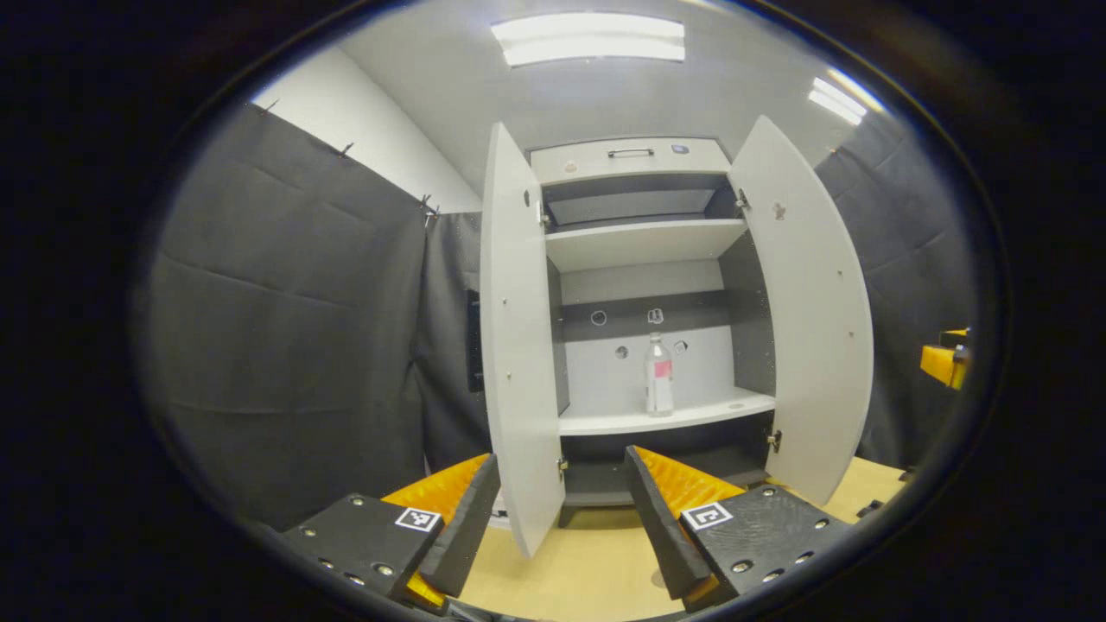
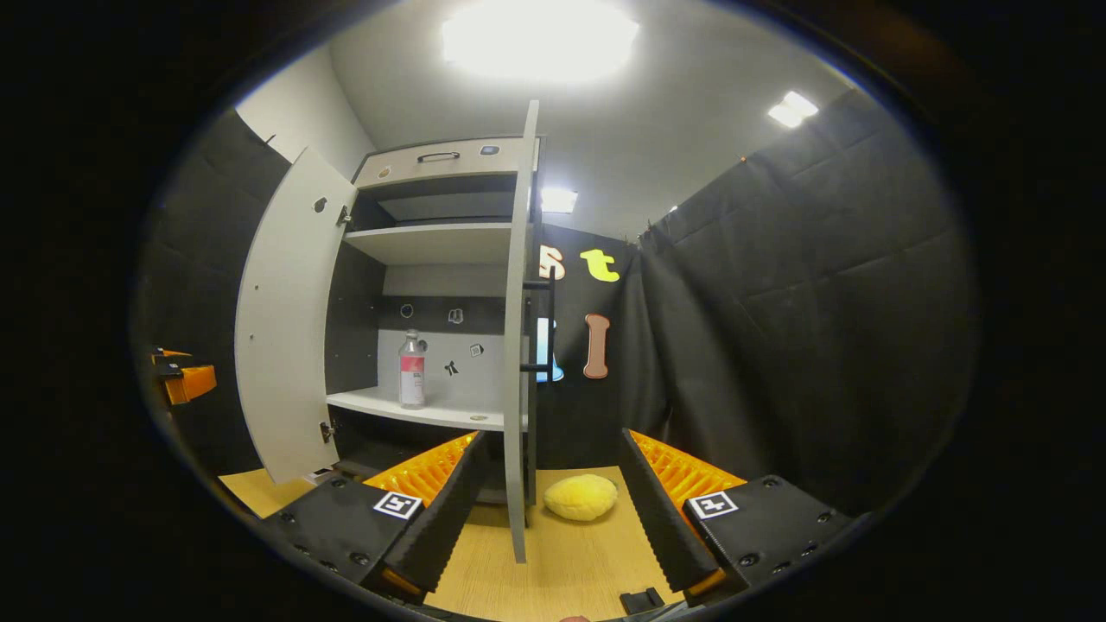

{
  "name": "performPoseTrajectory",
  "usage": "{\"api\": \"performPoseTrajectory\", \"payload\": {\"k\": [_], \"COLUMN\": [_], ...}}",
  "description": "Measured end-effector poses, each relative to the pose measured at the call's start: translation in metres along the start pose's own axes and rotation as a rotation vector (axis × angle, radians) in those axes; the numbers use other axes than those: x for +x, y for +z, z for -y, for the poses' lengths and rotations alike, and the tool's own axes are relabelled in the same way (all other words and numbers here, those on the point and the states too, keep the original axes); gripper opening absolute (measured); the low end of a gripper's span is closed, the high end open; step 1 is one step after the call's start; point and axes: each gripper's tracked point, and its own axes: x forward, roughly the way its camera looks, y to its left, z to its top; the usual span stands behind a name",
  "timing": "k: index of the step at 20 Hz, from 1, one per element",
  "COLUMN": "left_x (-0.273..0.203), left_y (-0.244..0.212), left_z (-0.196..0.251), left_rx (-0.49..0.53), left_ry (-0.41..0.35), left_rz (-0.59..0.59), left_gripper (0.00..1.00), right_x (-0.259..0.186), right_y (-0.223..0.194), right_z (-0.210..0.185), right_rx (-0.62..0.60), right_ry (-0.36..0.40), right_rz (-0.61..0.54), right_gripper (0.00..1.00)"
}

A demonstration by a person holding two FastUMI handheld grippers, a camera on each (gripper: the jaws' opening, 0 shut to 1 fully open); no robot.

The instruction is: Grasp the bottle in the cabinet with the left hand and place it on the coaster, then close the right door with the right hand and the left door with the left hand.

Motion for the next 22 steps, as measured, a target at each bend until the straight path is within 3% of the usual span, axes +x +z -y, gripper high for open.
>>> {"api": "performPoseTrajectory", "payload": {"k": [3, 9, 13, 14, 16, 17, 18, 19, 21, 22], "left_x": [0.007, 0.06, 0.119, 0.136, 0.166, 0.184, 0.199, 0.215, 0.249, 0.266], "left_y": [0.007, 0.031, 0.04, 0.041, 0.039, 0.035, 0.032, 0.029, 0.022, 0.02], "left_z": [0.016, 0.065, 0.095, 0.102, 0.113, 0.119, 0.124, 0.131, 0.143, 0.148], "left_rx": [0.003, -0.019, -0.069, -0.076, -0.084, -0.088, -0.095, -0.104, -0.12, -0.123], "left_ry": [-0.005, -0.079, -0.139, -0.157, -0.191, -0.205, -0.219, -0.234, -0.263, -0.274], "left_rz": [0.011, 0.044, 0.046, 0.05, 0.047, 0.036, 0.028, 0.02, -0.001, -0.006], "left_gripper": [0.85, 0.85, 0.86, 0.93, 0.92, 0.85, 0.85, 0.93, 0.93, 0.85], "right_x": [0.005, 0.006, 0.014, 0.019, 0.027, 0.031, 0.037, 0.043, 0.052, 0.057], "right_y": [-0.006, -0.012, -0.019, -0.021, -0.023, -0.023, -0.022, -0.022, -0.024, -0.024], "right_z": [0.004, 0.021, 0.034, 0.038, 0.046, 0.047, 0.049, 0.054, 0.06, 0.061], "right_rx": [-0.004, 0.022, 0.007, 0.006, -0.005, -0.006, -0.011, -0.019, -0.012, -0.004], "right_ry": [0.032, 0.014, -0.036, -0.051, -0.097, -0.111, -0.125, -0.151, -0.194, -0.211], "right_rz": [-0.005, -0.005, -0.012, -0.015, -0.024, -0.023, -0.018, -0.019, -0.025, -0.027], "right_gripper": [0.96, 0.96, 0.94, 0.96, 0.96, 0.96, 0.96, 0.96, 0.96, 0.94]}}
